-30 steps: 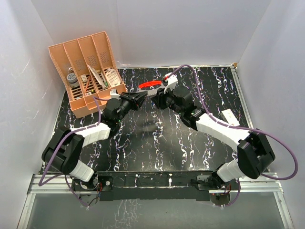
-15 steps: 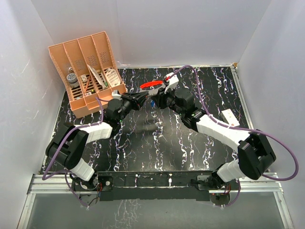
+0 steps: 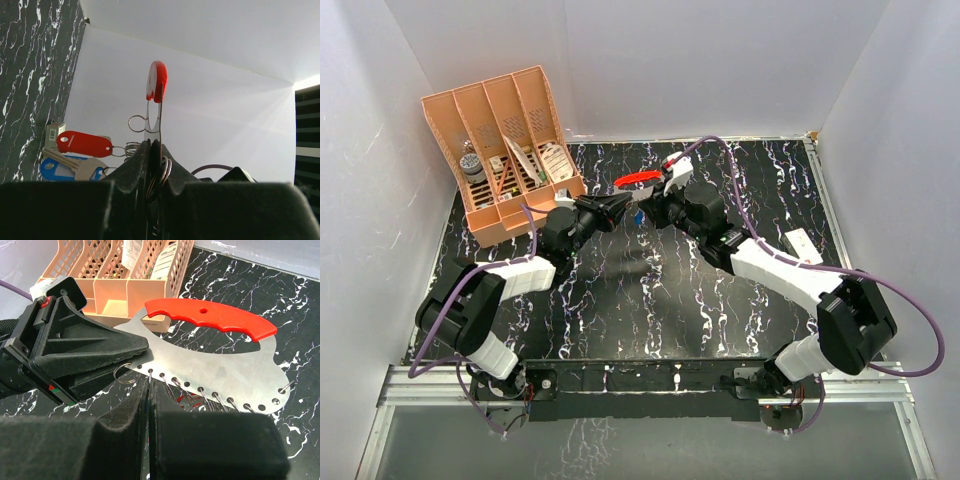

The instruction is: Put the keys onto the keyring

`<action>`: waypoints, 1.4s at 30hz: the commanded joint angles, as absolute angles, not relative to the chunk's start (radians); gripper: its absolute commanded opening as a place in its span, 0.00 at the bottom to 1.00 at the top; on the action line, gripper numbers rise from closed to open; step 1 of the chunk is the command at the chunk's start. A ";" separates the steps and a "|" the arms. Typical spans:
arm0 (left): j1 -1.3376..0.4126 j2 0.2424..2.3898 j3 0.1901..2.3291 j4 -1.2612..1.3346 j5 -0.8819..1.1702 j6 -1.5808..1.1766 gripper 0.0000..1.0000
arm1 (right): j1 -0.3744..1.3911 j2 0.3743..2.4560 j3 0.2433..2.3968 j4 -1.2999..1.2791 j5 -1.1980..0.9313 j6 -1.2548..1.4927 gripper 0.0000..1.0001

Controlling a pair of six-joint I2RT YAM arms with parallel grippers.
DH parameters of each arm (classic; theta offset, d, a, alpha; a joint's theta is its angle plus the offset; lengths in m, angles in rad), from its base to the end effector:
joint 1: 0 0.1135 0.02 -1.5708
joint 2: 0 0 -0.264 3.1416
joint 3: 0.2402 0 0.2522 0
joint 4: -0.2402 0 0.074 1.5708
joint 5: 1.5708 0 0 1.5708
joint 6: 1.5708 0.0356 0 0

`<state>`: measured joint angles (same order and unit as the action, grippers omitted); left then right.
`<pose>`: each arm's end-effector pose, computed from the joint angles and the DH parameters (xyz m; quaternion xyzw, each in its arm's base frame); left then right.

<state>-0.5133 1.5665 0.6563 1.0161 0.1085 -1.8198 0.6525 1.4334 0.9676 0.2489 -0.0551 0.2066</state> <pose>0.2815 -0.1631 0.2324 -0.3738 0.5547 -0.6969 0.2587 0.2663 0.2059 0.2950 -0.1891 0.7561 0.2803 0.5604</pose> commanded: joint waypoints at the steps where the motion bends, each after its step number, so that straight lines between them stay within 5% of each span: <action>1: -0.519 1.516 0.689 1.019 0.142 -1.788 0.00 | 0.652 1.407 1.048 0.280 -0.033 0.185 0.00; 31: -0.514 1.440 0.710 0.825 0.081 -1.582 0.00 | 0.652 1.383 1.212 0.012 -0.036 0.180 0.00; 36: -0.514 1.432 0.713 0.829 0.081 -1.603 0.00 | 0.652 1.384 1.195 -0.008 -0.075 0.204 0.15; 42: -0.514 1.432 0.722 0.827 0.076 -1.618 0.00 | 0.651 1.376 1.152 -0.016 -0.099 0.242 0.17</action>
<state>-0.5190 1.4841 0.6960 0.7982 0.0856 -1.5978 0.6525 1.4124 1.1637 -0.0429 -0.0784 0.2111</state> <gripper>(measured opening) 0.065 0.173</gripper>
